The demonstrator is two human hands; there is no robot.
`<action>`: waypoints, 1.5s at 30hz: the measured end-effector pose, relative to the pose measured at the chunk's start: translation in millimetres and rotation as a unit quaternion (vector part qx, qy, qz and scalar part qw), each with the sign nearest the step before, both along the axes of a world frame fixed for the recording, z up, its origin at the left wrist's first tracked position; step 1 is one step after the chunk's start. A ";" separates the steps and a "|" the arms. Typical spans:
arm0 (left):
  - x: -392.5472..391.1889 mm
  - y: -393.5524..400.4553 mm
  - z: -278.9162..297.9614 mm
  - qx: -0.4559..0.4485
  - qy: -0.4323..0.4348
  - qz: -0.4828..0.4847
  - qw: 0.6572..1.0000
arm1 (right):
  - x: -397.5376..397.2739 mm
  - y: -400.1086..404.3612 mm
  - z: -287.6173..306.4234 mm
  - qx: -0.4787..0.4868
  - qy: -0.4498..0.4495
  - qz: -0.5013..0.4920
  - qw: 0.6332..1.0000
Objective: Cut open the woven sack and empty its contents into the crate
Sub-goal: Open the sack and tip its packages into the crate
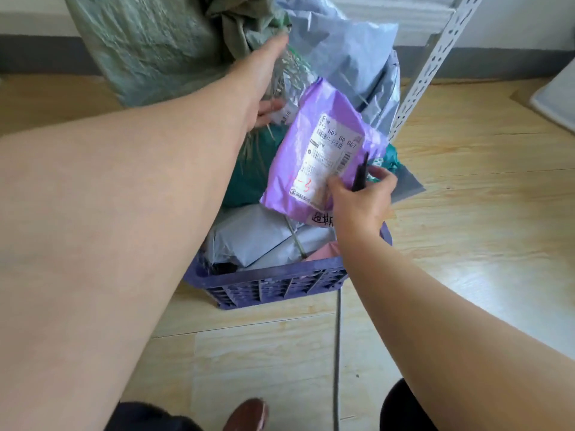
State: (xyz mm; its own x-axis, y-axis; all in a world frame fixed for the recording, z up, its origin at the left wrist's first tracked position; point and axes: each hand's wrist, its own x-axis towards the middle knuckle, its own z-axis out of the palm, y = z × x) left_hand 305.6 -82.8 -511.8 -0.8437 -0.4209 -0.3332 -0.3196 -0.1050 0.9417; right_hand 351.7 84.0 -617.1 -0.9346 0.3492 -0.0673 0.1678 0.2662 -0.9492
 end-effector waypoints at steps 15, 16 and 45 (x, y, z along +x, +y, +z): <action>1.8 -42.8 -7.7 -0.007 0.046 -0.053 0.998 | 31.5 -7.7 -38.1 0.446 0.216 0.344 0.797; 4.1 -43.2 -8.0 -0.011 0.042 -0.056 0.997 | 24.1 -10.0 -38.5 0.460 0.139 0.354 0.803; 19.4 -16.6 25.5 0.160 0.112 0.058 0.979 | -24.1 -28.5 29.0 -0.121 -0.041 0.361 0.924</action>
